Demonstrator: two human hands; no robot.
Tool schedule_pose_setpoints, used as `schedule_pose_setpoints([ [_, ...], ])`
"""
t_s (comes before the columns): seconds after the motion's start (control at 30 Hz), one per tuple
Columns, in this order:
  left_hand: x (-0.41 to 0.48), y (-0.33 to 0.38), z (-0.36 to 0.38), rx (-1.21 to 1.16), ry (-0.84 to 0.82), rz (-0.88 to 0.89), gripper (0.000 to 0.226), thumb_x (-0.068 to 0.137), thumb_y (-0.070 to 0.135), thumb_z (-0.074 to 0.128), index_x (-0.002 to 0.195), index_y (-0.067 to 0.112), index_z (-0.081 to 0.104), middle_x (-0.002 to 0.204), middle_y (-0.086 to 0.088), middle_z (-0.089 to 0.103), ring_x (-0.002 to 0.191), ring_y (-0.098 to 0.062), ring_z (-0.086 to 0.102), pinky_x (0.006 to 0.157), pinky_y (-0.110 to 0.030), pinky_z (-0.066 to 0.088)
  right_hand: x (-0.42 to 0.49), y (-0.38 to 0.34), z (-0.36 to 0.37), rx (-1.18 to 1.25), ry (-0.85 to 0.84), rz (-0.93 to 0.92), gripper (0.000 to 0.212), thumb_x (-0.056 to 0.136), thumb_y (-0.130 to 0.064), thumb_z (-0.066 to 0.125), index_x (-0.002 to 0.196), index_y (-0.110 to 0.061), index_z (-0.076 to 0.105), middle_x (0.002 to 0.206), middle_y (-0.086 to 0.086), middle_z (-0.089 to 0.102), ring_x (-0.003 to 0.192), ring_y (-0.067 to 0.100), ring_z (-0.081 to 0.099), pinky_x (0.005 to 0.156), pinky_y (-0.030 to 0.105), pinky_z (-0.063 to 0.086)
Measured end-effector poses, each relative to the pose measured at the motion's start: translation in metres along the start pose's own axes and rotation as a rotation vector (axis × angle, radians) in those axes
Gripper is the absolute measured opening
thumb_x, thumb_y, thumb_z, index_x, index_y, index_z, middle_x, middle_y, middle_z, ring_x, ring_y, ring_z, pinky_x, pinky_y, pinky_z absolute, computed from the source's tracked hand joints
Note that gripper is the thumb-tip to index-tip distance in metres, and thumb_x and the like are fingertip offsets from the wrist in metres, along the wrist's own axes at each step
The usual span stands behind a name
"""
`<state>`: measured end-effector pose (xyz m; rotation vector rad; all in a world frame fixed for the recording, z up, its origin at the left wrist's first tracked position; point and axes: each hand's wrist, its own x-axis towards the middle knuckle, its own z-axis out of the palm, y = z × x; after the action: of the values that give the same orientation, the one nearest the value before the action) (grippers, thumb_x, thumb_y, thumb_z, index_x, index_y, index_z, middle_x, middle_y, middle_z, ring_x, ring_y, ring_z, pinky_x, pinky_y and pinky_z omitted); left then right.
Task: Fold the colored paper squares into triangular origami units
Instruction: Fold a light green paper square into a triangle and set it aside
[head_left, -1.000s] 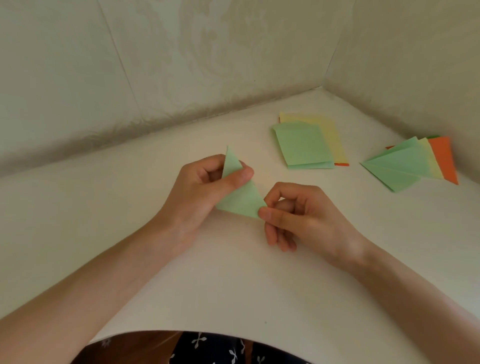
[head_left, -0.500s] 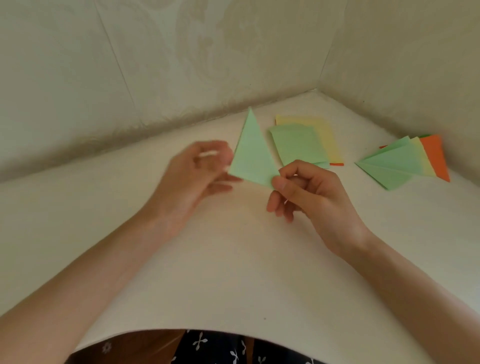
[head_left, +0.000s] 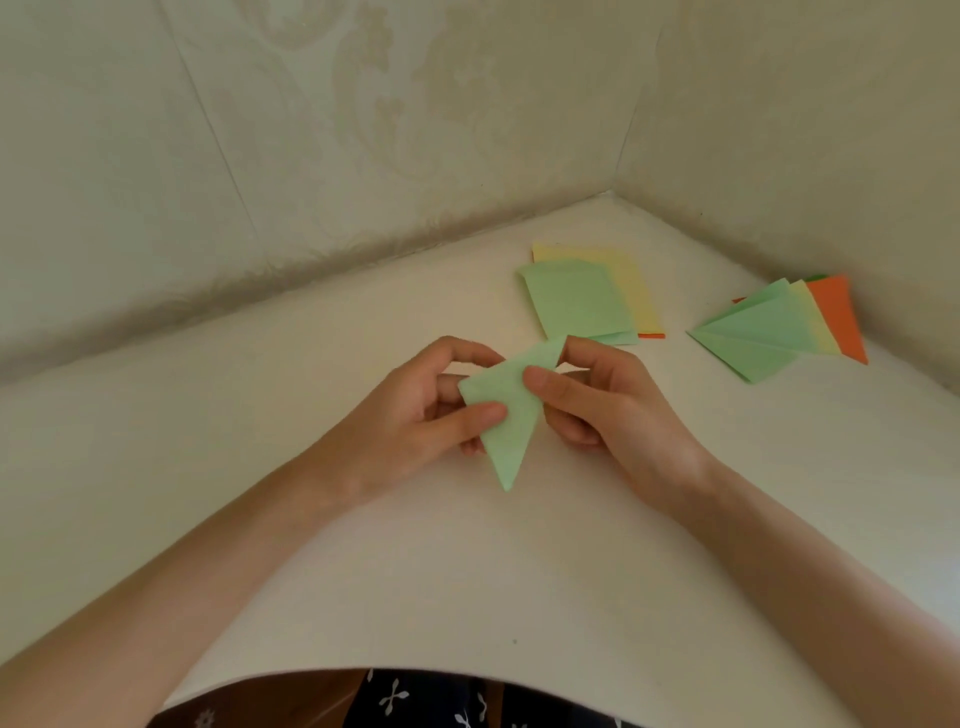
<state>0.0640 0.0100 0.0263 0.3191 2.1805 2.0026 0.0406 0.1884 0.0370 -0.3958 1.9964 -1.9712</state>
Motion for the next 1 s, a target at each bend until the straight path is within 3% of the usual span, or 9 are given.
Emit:
schedule_pose_setpoints([
  [0.07, 0.0003, -0.0012, 0.0027, -0.027, 0.086, 0.035, 0.036, 0.077, 0.021, 0.058, 0.111, 0.016, 0.051, 0.073, -0.003, 0.067, 0.064, -0.008, 0.061, 0.066, -0.017, 0.05, 0.0, 0.0014, -0.0013, 0.059, 0.046, 0.008, 0.005, 0.09, -0.007, 0.056, 0.085, -0.006, 0.056, 0.047, 0.002, 0.05, 0.038, 0.011, 0.039, 0.039, 0.019, 0.031],
  [0.17, 0.0014, -0.0006, 0.0022, -0.128, 0.211, 0.021, 0.04, 0.075, 0.028, 0.064, 0.11, 0.01, 0.056, 0.071, -0.006, 0.07, 0.064, -0.013, 0.065, 0.066, -0.021, 0.053, -0.0008, 0.0013, -0.0007, 0.196, 0.061, 0.017, 0.014, 0.091, -0.002, 0.054, 0.079, -0.008, 0.047, 0.063, 0.013, 0.067, 0.05, 0.021, 0.063, 0.045, 0.023, 0.049],
  [0.27, 0.0023, -0.002, -0.0003, -0.021, 0.21, 0.062, 0.015, 0.082, 0.019, 0.062, 0.091, 0.007, 0.065, 0.068, -0.003, 0.071, 0.059, -0.011, 0.063, 0.06, -0.02, 0.051, -0.0007, 0.0024, -0.0012, 0.243, 0.022, 0.048, 0.013, 0.09, -0.003, 0.053, 0.081, -0.007, 0.045, 0.069, 0.016, 0.069, 0.058, 0.024, 0.068, 0.049, 0.024, 0.051],
  [0.33, 0.0028, -0.0033, -0.0027, 0.026, 0.219, 0.087, 0.01, 0.088, 0.009, 0.057, 0.085, 0.006, 0.067, 0.066, -0.002, 0.07, 0.056, -0.009, 0.061, 0.058, -0.019, 0.05, -0.0004, 0.0038, -0.0025, 0.185, -0.009, 0.038, 0.007, 0.089, -0.005, 0.055, 0.092, 0.0, 0.05, 0.073, 0.015, 0.07, 0.061, 0.023, 0.068, 0.049, 0.025, 0.051],
  [0.43, 0.0014, -0.0044, -0.0035, 0.086, 0.16, 0.107, 0.015, 0.089, 0.007, 0.055, 0.085, 0.002, 0.069, 0.064, -0.002, 0.068, 0.056, -0.01, 0.06, 0.059, -0.019, 0.05, -0.0001, 0.0042, -0.0025, 0.114, -0.02, 0.03, 0.026, 0.084, -0.013, 0.06, 0.102, 0.007, 0.059, 0.08, 0.012, 0.07, 0.066, 0.019, 0.067, 0.051, 0.024, 0.051],
  [0.73, 0.0003, -0.0049, -0.0014, 0.037, 0.084, 0.092, 0.016, 0.087, 0.012, 0.054, 0.084, 0.005, 0.068, 0.063, -0.001, 0.066, 0.055, -0.009, 0.057, 0.058, -0.018, 0.047, 0.0006, 0.0047, -0.0026, 0.028, 0.05, 0.017, 0.017, 0.089, -0.01, 0.059, 0.091, 0.006, 0.061, 0.072, 0.007, 0.07, 0.057, 0.016, 0.065, 0.048, 0.023, 0.048],
  [0.87, 0.0009, -0.0056, -0.0004, 0.017, 0.104, 0.068, 0.016, 0.092, 0.007, 0.052, 0.083, 0.002, 0.064, 0.062, -0.003, 0.067, 0.054, -0.011, 0.057, 0.057, -0.018, 0.048, 0.0002, 0.0073, 0.0008, -0.172, 0.092, -0.05, 0.011, 0.092, -0.012, 0.057, 0.087, -0.003, 0.059, 0.055, 0.001, 0.061, 0.044, 0.012, 0.049, 0.044, 0.021, 0.039],
  [1.0, 0.0, -0.0038, 0.0004, 0.032, 0.083, 0.06, 0.021, 0.086, 0.021, 0.054, 0.079, 0.003, 0.062, 0.059, -0.005, 0.066, 0.051, -0.013, 0.056, 0.054, -0.02, 0.047, -0.0015, 0.0093, 0.0035, -0.287, 0.096, -0.092, 0.01, 0.091, -0.016, 0.059, 0.084, -0.009, 0.057, 0.05, -0.004, 0.055, 0.048, 0.012, 0.04, 0.048, 0.021, 0.033],
])
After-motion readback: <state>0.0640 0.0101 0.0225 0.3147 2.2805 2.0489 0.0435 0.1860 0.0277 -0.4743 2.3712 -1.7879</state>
